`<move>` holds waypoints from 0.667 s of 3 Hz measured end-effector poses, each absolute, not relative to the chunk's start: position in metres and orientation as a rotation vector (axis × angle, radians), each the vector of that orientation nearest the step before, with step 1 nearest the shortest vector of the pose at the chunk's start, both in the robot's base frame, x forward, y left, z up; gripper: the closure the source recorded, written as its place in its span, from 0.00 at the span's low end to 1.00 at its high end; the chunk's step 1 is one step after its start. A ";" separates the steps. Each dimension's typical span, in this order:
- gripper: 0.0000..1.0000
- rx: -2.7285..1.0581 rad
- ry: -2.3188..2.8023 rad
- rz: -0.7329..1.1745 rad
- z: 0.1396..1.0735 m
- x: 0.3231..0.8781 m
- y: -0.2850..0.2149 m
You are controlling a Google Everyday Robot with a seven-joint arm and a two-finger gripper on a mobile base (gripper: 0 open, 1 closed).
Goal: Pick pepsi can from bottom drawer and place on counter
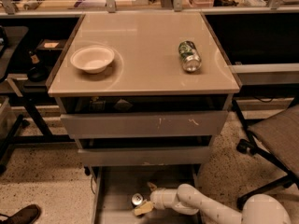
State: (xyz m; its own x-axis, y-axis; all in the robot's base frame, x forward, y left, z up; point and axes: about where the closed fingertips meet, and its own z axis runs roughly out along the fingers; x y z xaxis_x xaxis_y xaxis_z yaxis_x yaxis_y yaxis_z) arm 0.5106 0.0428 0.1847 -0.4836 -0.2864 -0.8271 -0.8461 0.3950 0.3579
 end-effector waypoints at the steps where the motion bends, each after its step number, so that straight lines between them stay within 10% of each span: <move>1: 0.00 -0.957 1.989 1.065 0.172 0.512 0.046; 2: 0.00 -0.932 2.012 1.080 0.165 0.511 0.048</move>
Offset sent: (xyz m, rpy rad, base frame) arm 0.0020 0.0034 -0.0283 0.0054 0.0791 -0.0357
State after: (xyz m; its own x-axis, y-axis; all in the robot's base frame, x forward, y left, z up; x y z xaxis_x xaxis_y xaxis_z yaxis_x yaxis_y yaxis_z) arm 0.5113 0.0482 0.1647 -0.5266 -0.2752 -0.8043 -0.8224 0.4043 0.4002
